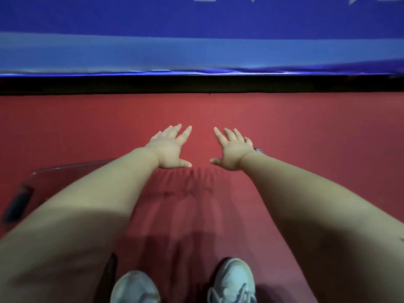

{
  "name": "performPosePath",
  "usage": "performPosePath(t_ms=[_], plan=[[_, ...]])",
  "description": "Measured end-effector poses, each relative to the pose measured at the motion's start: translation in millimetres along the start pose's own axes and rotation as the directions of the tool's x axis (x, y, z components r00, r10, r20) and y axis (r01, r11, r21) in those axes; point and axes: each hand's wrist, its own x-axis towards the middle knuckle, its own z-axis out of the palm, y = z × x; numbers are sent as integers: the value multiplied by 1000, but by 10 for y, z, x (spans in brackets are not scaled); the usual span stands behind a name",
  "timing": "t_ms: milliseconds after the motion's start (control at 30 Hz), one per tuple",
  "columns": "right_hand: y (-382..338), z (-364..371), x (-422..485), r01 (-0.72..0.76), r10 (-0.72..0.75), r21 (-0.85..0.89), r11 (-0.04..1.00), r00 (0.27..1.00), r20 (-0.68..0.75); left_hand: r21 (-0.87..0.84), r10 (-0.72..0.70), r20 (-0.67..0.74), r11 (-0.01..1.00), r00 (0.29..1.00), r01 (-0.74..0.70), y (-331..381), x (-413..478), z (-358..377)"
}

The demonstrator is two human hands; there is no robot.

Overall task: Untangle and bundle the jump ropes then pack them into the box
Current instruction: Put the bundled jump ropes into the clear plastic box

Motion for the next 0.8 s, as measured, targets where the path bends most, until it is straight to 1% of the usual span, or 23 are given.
performPosePath(t_ms=[133, 267, 400, 500, 600, 733, 800], plan=[[603, 305, 222, -100, 96, 96, 990, 995, 39, 20, 69, 80, 997, 994, -71, 433, 499, 240], [1162, 744, 519, -237, 227, 175, 956, 971, 76, -39, 115, 114, 993, 987, -111, 734, 1041, 523], [1588, 1141, 852, -439, 428, 259, 860, 898, 101, -84, 148, 149, 987, 978, -136, 872, 1531, 826], [1792, 1403, 1072, -535, 530, 285, 795, 842, 102, -113, 167, 183, 983, 969, -148, 902, 1803, 1073], [1916, 1569, 1268, -570, 574, 319, 757, 814, 92, -137, 177, 201, 979, 963, -152, 869, 1961, 1270], [1982, 1659, 1385, -569, 583, 264, 779, 812, 32, -183, 139, 227, 978, 964, -98, 796, 1983, 1412], [2000, 1652, 1397, -561, 569, 243, 791, 821, 42, -199, 109, 238, 978, 965, -62, 758, 1941, 1422]])
